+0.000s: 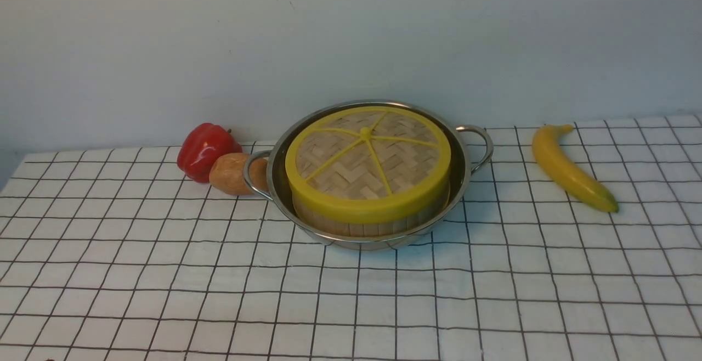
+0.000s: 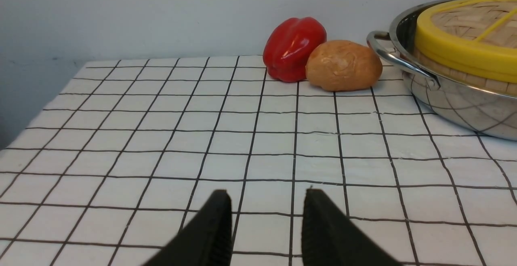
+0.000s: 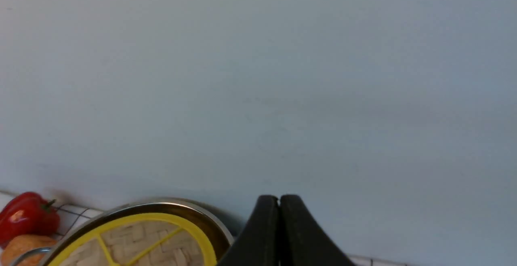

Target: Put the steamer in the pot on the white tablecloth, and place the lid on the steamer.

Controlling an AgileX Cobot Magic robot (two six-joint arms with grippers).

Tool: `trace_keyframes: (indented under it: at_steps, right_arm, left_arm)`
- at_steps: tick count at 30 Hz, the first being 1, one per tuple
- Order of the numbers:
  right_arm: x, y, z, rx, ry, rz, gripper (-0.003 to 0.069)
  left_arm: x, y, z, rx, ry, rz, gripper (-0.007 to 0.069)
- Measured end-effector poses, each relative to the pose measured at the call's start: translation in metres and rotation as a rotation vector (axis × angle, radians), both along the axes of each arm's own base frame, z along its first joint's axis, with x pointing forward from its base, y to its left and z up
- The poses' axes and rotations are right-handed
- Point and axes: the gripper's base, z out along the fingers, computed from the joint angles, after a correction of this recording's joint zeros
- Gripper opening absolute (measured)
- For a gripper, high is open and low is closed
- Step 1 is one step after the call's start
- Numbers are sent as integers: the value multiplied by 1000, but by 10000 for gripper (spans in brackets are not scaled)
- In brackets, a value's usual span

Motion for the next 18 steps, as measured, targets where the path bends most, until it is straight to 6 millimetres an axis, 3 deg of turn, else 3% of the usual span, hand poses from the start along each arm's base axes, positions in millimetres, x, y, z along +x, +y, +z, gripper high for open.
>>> trace_keyframes:
  at_steps: [1,2,3,8,9,10,11,14,16,18]
  right_arm:
    - [-20,-15,-28,26,3,-51,17]
    - [-24,-16,-25,28,-10,-51,18]
    - [-44,-26,-49,38,-10,-86,20]
    - [-124,-48,-96,71,-190,-164,31]
    - [-135,-51,-108,72,-199,-179,32]
    - [-137,-51,-106,75,-216,-178,32]
    - [-158,-54,-121,78,-259,-197,36]
    - [-187,-56,-150,84,-314,-209,44]
    - [-196,-56,-165,85,-327,-209,47]
    - [-208,-56,-194,72,-344,-206,51]
  left_arm:
    - [0,0,0,0,0,0,243]
    - [0,0,0,0,0,0,243]
    - [0,0,0,0,0,0,243]
    - [0,0,0,0,0,0,243]
    - [0,0,0,0,0,0,243]
    - [0,0,0,0,0,0,243]
    - [0,0,0,0,0,0,243]
    - [0,0,0,0,0,0,243]
    - [0,0,0,0,0,0,243]
    - [0,0,0,0,0,0,243]
